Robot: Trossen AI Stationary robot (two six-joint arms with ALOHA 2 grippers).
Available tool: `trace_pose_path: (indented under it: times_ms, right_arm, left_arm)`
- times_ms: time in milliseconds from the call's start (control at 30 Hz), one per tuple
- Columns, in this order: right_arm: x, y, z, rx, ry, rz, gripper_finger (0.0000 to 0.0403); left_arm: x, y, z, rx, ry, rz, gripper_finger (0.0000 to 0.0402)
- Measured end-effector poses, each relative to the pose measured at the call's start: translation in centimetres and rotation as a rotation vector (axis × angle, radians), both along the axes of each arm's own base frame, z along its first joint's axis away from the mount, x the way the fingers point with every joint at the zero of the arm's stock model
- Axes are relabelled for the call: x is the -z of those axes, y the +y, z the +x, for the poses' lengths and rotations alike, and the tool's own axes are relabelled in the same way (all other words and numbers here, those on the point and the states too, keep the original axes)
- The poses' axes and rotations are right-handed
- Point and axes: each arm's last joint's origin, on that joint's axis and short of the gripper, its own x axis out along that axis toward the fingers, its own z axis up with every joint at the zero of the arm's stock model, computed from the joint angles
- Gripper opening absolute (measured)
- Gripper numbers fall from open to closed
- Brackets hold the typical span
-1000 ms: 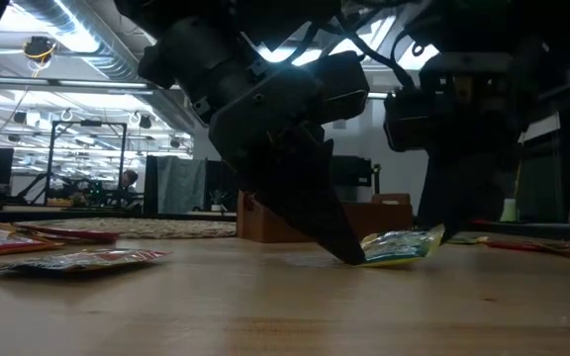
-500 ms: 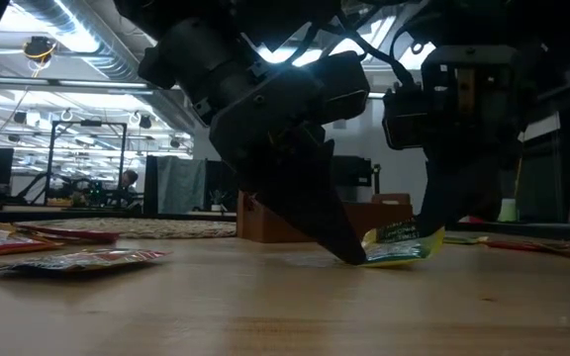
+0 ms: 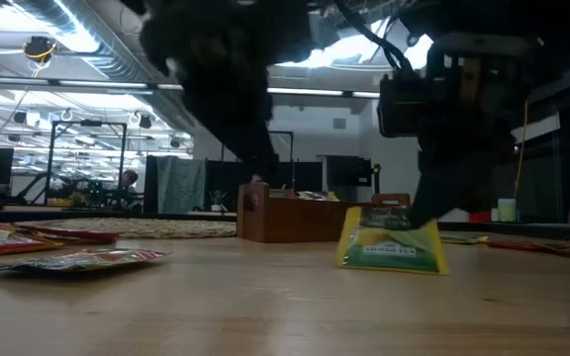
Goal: Pick & Place Tea
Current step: Put the yellow tea bag into the middle section of the wooden organizer
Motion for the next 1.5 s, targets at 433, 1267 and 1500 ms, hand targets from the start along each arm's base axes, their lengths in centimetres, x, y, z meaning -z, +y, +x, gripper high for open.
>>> trace_pose_path:
  times_ms: [433,1267,1500]
  right_arm:
    - [-8.4,-3.9,2.0,-0.31,0.021,-0.309,0.0003]
    - [-12.3,-13.7,3.7,-0.698,0.023,-0.768,0.0002]
    - [-11.4,-15.9,3.9,-0.733,0.022,-0.757,0.0002]
  left_arm:
    - [-5.5,1.1,-4.3,-0.056,0.053,0.057,0.0003]
    - [-5.7,4.5,-4.2,-0.115,0.08,0.279,0.0003]
    - [-5.7,4.9,-4.2,-0.126,0.087,0.28,0.0005]
